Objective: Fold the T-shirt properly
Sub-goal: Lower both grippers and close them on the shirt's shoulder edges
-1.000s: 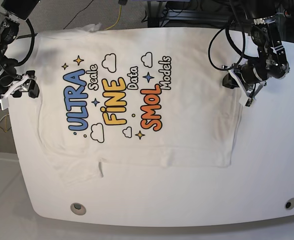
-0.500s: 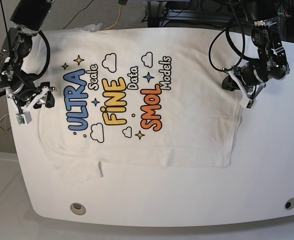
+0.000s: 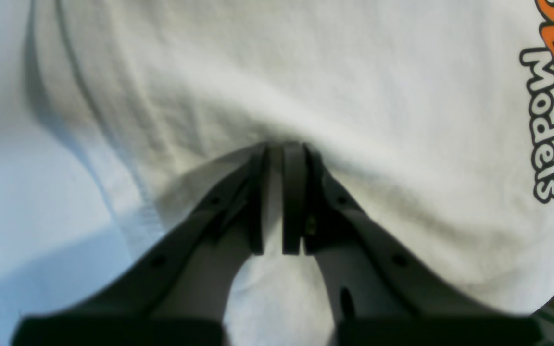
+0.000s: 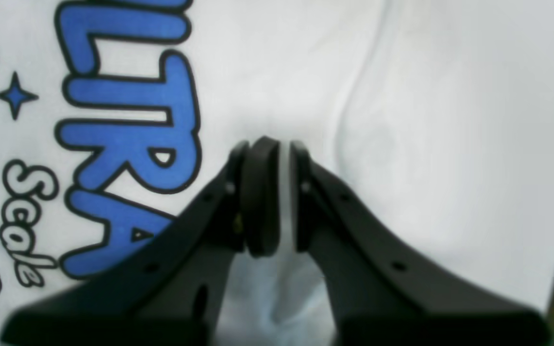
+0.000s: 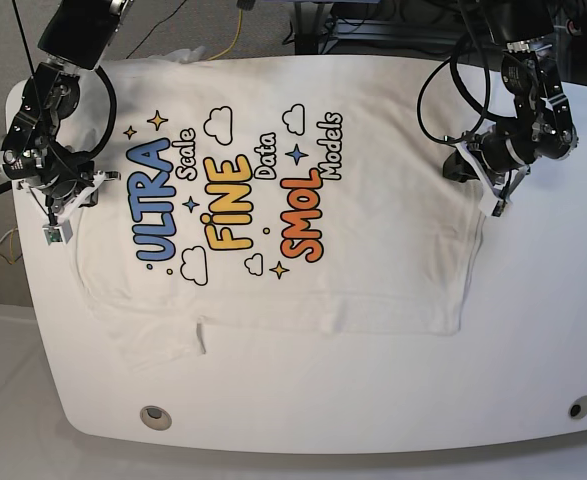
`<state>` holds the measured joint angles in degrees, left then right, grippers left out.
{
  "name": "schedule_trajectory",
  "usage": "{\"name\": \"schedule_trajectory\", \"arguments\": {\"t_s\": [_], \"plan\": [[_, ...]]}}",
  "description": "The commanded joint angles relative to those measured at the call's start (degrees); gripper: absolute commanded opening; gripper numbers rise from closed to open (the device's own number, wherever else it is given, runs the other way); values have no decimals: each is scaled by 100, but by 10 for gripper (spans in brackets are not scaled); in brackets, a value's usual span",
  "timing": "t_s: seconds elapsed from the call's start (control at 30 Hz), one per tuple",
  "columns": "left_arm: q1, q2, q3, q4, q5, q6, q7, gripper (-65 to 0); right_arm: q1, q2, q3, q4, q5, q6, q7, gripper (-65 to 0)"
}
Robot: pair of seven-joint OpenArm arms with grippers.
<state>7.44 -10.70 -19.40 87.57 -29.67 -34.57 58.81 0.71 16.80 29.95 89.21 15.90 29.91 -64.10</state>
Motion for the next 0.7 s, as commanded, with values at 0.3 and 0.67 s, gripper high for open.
{"name": "schedule_trajectory", "arguments": {"t_s": [0.3,0.67], "plan": [[16,-16,1,3,141,15,146,-612,162,92,15,-635,-293,301,366,-569],[-28,-25,1,-348,141,15,128,-612,426,92,-503,-1145,-320,292,779,-569]]}}
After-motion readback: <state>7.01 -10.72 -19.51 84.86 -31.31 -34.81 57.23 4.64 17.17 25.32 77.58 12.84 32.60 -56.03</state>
